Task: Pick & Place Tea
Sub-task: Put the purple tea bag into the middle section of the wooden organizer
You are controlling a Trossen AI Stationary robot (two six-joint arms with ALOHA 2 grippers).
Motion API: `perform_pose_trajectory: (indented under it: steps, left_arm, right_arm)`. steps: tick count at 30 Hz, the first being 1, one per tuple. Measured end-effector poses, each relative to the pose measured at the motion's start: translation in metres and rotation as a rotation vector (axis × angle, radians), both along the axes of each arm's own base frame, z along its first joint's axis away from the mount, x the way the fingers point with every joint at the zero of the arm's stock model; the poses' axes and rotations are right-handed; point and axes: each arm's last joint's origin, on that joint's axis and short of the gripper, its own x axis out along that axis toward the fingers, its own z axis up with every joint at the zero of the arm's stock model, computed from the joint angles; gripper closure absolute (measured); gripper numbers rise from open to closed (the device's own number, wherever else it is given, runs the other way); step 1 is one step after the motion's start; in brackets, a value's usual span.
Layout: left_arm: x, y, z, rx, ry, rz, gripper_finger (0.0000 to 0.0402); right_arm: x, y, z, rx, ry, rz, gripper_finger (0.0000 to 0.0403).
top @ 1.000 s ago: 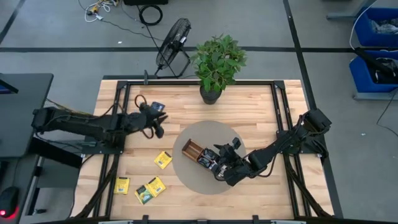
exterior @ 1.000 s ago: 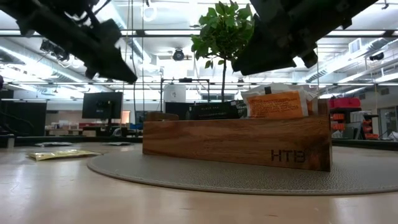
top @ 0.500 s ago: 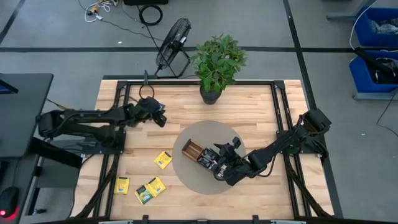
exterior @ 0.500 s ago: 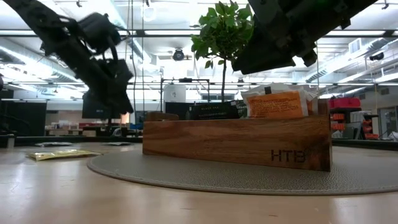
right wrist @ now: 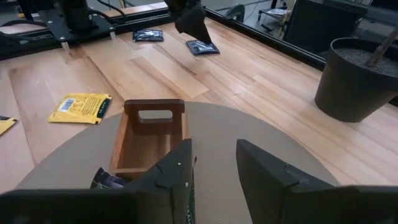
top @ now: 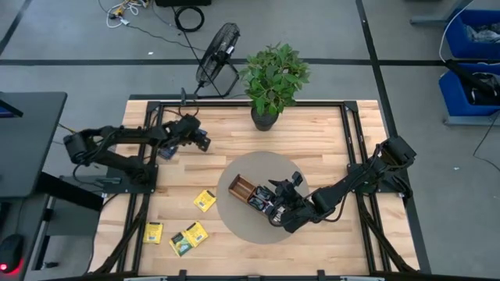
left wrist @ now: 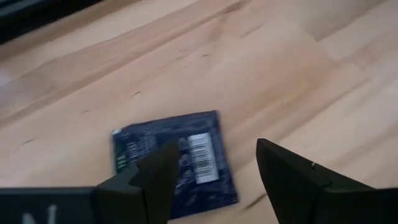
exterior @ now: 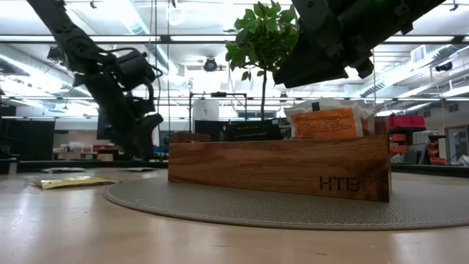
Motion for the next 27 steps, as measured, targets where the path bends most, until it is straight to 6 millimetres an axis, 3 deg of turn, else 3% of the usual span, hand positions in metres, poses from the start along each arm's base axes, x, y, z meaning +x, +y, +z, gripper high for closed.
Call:
perform_pose_trajectory:
  steps: [7, 17, 21, 27]
  left_arm:
    - [0.016, 0.01, -0.01, -0.032, 0.085, -0.054, 0.0183]
    - [0.021, 0.012, -0.022, -0.097, 0.186, -0.074, 0.0189]
    - [0.024, 0.005, -0.023, -0.119, 0.191, -0.11, 0.0217]
    - [0.029, -0.004, -0.023, -0.131, 0.192, -0.163, 0.0296]
  right_arm:
    - [0.0, 0.0, 0.0, 0.001, -0.001, -0.001, 0.0268]
    - [0.0, 0.0, 0.0, -0.003, 0.003, 0.002, 0.0268]
    - [0.0, 0.0, 0.0, -0.003, 0.003, 0.002, 0.0268]
    - [0.0, 0.0, 0.0, -0.002, 0.003, 0.002, 0.0268]
